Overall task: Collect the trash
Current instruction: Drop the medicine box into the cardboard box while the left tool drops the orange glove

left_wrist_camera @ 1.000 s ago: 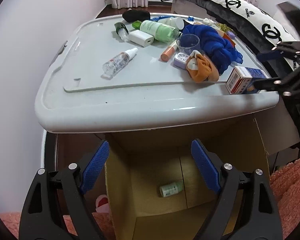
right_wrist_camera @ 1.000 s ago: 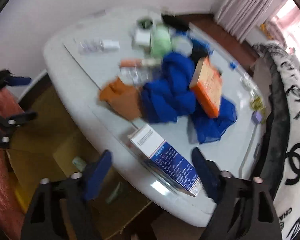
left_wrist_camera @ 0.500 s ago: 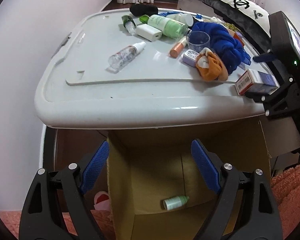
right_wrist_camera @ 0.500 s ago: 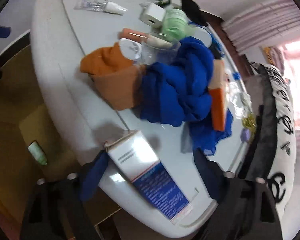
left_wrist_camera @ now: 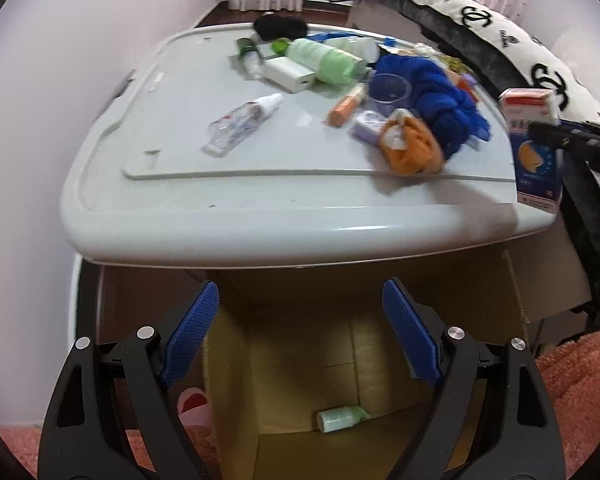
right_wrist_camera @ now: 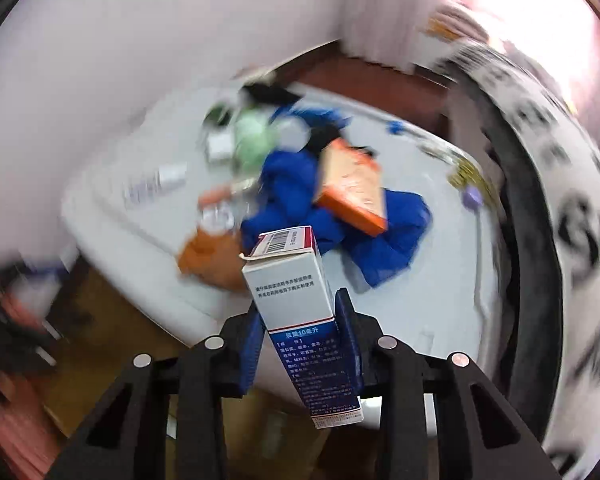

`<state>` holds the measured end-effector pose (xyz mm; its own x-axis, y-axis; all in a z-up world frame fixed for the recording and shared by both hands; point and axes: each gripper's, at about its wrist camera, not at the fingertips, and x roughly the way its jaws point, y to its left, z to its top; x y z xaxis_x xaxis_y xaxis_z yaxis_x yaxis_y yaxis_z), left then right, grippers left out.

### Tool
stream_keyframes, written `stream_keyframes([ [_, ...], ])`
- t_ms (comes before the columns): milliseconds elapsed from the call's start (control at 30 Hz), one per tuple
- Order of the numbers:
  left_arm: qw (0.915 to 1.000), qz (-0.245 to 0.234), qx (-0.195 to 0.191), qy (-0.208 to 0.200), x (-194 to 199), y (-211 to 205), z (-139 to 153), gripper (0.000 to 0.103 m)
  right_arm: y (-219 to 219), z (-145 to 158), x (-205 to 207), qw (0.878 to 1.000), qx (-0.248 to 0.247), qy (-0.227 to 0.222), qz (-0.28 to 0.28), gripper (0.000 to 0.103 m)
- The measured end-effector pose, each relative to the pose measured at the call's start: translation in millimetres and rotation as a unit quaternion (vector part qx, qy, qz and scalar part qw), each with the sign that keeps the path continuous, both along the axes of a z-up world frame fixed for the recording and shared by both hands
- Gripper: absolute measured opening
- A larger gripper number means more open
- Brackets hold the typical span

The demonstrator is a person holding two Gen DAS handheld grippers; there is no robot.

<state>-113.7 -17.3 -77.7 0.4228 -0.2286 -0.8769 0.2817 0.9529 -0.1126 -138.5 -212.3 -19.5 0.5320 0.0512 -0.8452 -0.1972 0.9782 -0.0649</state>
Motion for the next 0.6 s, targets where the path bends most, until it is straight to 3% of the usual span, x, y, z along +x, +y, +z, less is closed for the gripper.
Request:
stream_keyframes([
  [67, 0.9999, -0.009, -0.012, 0.002, 4.7, -7.3, 3.5, 0.082, -11.3, 8.0, -24.2, 0.998, 0.029, -0.001, -0.057, 0.034],
  [133, 0.9994, -0.026, -0.022, -0.003, 12.8, -22.2, 10.1, 0.082, -18.2, 5.7, -42.2, 0.996, 0.057, 0.003, -0.075, 0.035],
  [233, 0.9986, -0.049, 0.005, -0.020, 33.1, -59.8, 13.7, 0.082, -16.9, -4.1, -66.3, 0.994, 0.050, 0.002, -0.100, 0.035],
  [367, 0.9982, -0.056, 0.022, 0.001, 70.9, -107.5, 2.6, 0.082, -24.9, -31.9, -75.5, 0.991, 0.049, 0.028, -0.121, 0.035],
  [467, 0.9989, -0.036, 0.011, 0.027, 97.7, -125.5, -5.4, 0.082, -32.8, -40.3, -73.7, 0.990, 0.035, 0.033, -0.132, 0.035],
  [500, 0.9989, -0.030, 0.016, 0.032, 103.1, -127.8, -8.6, 0.070, -35.6, -41.9, -72.2, 0.990, 0.034, 0.033, -0.135, 0.035],
  [533, 0.9986, -0.027, 0.018, 0.042, 107.6, -129.5, -12.9, 0.031, -38.9, -43.5, -71.2, 0.989, 0.035, 0.035, -0.137, 0.035],
  [600, 0.9979, -0.019, 0.001, 0.062, 111.6, -126.6, -17.9, 0.024, -44.5, -44.9, -69.4, 0.988, 0.041, 0.035, -0.143, 0.035],
])
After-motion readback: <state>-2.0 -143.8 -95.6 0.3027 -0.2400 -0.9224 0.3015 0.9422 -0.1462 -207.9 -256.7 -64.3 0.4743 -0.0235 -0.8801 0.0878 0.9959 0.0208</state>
